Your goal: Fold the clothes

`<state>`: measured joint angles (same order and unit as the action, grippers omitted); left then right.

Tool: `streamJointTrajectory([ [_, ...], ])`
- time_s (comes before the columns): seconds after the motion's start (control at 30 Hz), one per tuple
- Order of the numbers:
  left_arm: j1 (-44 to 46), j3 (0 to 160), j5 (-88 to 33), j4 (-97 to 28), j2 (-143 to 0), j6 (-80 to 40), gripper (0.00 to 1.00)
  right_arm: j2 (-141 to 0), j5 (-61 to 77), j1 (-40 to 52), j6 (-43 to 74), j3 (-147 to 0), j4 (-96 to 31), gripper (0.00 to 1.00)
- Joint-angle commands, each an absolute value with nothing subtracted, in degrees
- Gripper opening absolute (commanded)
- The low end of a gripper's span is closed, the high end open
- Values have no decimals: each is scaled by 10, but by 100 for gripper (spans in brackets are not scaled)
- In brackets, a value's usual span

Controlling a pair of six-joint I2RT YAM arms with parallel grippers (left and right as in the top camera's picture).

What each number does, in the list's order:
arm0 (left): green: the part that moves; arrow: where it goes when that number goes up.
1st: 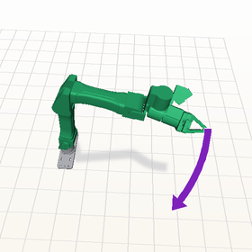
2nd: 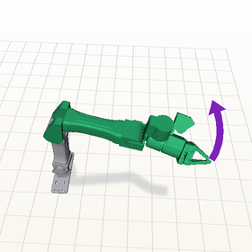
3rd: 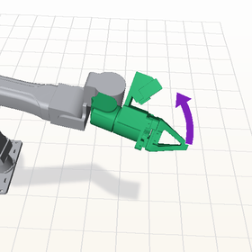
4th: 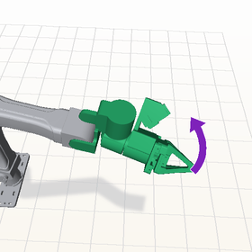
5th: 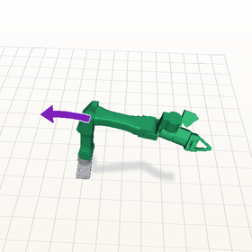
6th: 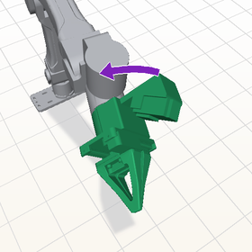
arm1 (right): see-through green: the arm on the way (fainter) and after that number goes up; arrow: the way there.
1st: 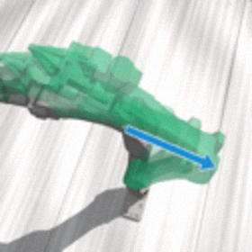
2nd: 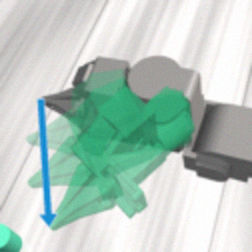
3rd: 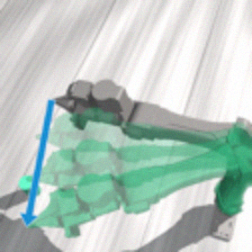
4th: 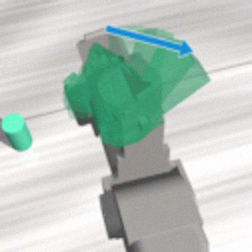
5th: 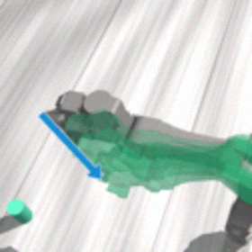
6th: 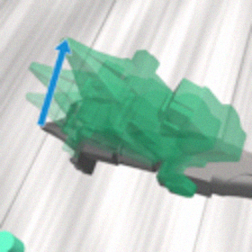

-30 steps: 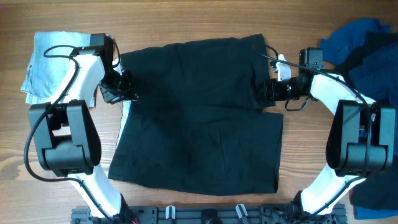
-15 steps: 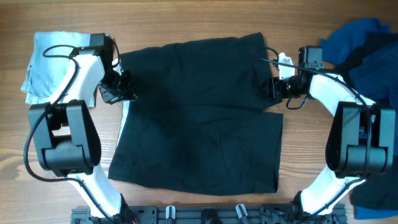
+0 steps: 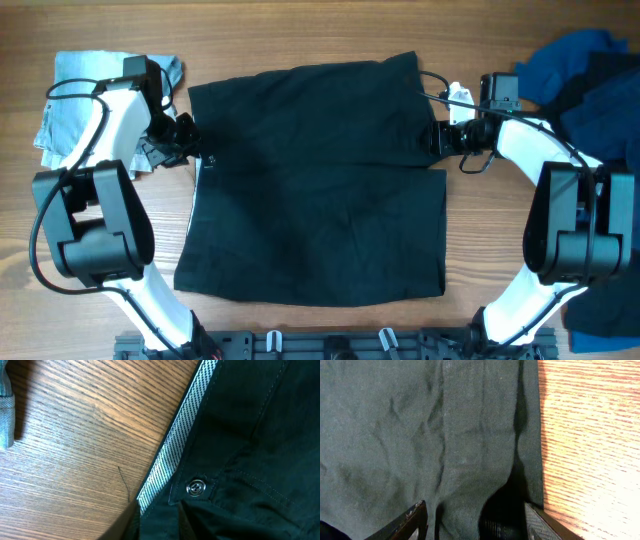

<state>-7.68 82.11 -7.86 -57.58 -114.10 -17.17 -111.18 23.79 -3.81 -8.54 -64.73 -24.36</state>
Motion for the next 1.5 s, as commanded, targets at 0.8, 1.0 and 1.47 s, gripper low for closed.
streamJointTrajectory([
  [0.8,-31,921,-198,-485,-1184,-170,33,-1134,240,-37,-38,-813,-551,7],
  [1.0,-32,921,-194,-473,-1204,-170,33,-1136,102,-37,18,-697,-401,8],
  [1.47,-27,1004,-130,-506,-1181,-182,4,-1020,255,-29,15,-828,-400,4],
])
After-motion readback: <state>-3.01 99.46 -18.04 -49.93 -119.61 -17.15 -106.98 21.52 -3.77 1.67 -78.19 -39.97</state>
